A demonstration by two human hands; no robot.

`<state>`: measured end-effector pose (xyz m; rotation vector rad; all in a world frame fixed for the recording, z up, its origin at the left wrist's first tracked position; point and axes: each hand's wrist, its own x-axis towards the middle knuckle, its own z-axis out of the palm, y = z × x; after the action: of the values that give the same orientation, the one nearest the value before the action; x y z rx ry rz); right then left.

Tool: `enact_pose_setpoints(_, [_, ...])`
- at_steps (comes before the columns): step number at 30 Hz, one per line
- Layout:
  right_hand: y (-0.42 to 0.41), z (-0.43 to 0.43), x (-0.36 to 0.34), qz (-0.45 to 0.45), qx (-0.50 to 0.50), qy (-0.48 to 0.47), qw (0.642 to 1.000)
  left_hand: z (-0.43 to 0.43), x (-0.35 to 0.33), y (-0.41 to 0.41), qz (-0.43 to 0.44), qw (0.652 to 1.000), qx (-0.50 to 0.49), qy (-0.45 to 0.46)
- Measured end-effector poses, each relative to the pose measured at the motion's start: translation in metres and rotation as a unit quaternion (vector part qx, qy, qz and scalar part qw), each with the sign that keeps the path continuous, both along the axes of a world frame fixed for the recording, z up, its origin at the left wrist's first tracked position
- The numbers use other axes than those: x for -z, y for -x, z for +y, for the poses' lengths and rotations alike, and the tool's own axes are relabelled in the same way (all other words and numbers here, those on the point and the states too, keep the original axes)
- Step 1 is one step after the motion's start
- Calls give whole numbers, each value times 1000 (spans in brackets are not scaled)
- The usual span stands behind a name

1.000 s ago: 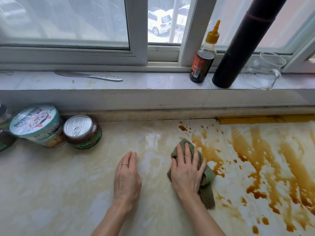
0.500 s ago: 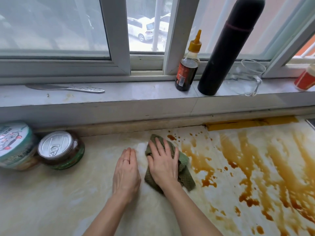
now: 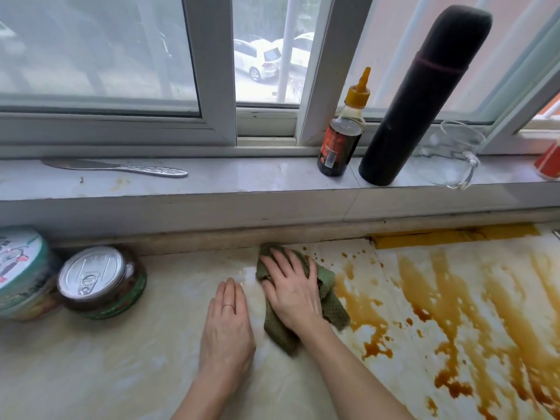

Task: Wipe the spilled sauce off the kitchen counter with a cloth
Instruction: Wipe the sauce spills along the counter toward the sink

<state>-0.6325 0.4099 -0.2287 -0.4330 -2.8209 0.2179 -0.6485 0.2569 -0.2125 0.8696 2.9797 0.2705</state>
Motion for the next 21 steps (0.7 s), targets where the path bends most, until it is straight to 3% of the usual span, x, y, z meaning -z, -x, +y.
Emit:
enact_pose_setpoints(6, [-28, 45, 2, -21, 193, 7, 981, 2, -10, -3, -21, 1000, -2, 16])
enact_pose_setpoints(9, [-26, 33, 0, -15, 200, 13, 980, 3, -10, -5, -22, 999, -3, 23])
enact_pose_setpoints(15, [-25, 32, 1, -45, 116, -6, 992, 3, -9, -3, -11, 1000, 5, 20])
enact_pose_setpoints(21, [-23, 47, -1, -68, 211, 20, 975, 0, -13, -2, -44, 999, 19, 17])
